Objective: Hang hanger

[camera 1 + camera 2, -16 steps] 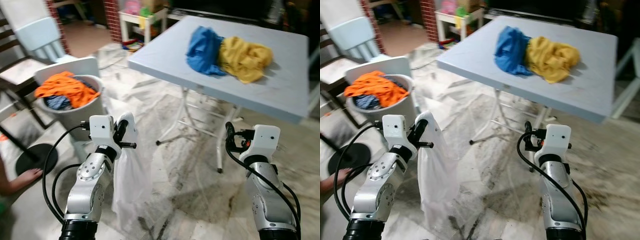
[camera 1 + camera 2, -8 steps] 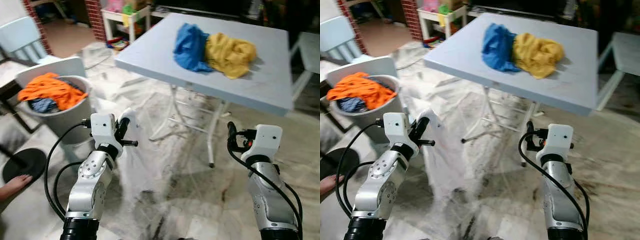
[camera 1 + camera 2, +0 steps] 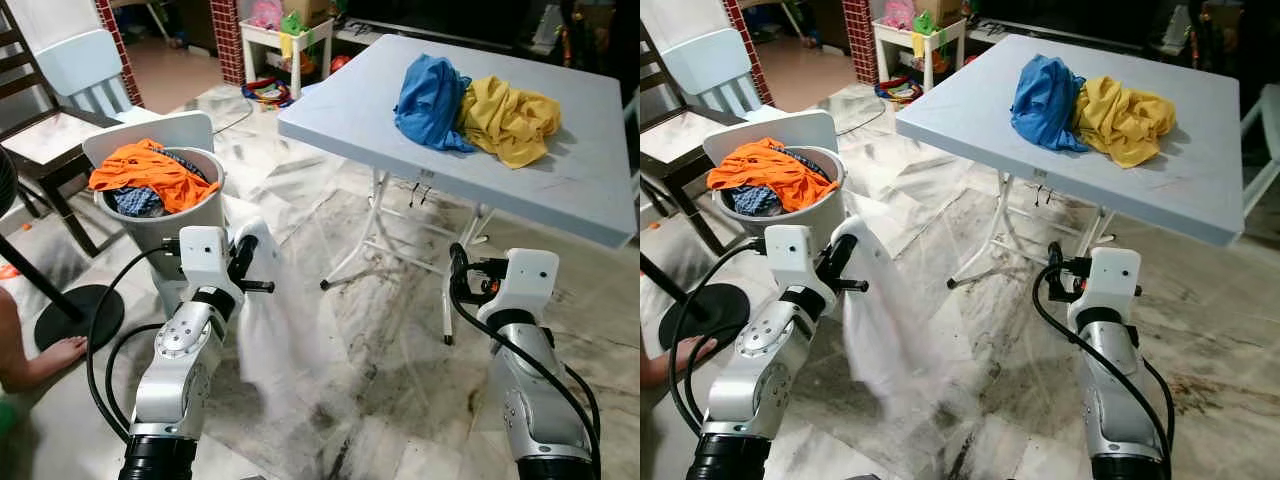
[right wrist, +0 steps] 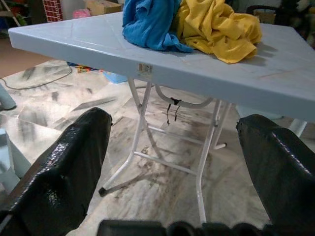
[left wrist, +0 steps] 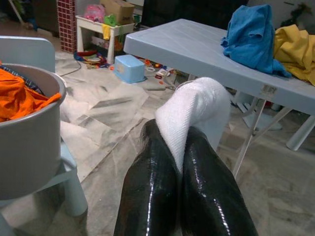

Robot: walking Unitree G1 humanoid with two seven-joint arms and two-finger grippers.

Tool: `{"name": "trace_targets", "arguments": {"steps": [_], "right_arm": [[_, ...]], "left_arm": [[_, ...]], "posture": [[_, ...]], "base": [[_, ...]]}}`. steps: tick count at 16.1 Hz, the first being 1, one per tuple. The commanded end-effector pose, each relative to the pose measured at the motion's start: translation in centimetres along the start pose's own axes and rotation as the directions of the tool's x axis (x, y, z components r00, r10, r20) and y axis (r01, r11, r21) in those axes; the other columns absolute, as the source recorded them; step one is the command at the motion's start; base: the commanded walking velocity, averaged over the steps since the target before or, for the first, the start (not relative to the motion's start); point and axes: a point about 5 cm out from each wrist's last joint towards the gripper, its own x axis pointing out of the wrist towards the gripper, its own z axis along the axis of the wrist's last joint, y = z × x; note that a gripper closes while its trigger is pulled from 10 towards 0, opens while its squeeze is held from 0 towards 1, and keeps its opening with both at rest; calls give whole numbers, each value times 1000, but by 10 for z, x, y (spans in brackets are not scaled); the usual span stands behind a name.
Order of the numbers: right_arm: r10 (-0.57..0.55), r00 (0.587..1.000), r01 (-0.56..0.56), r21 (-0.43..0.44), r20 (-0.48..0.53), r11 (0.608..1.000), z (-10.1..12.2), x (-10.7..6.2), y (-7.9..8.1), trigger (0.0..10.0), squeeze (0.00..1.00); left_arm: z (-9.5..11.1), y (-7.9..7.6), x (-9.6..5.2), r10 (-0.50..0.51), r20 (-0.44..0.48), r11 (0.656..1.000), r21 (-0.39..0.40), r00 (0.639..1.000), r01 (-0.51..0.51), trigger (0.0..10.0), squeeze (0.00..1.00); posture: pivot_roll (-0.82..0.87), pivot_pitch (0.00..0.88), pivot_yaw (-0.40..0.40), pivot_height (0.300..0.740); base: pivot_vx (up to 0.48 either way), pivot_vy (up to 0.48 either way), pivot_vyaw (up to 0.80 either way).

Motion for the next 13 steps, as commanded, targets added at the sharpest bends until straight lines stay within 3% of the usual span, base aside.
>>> {"name": "trace_targets", "arguments": {"steps": [1,13], "right_arm": [[-1,1000,1,-1,8,1000,2,1,-1,10000,0],[4,1000,-4,-9,5,1000,1,1,-2,10000,0]], "left_arm": [[7,-2,2,-10,28,1000,5,1000,10,10000,0],[7,-3,2,-9,26,1000,5,1000,9,10000,0]], "posture": [[-44,68,9,740],[-45,69,4,740]], "base": [[0,315,-563],[0,330,-526]]}}
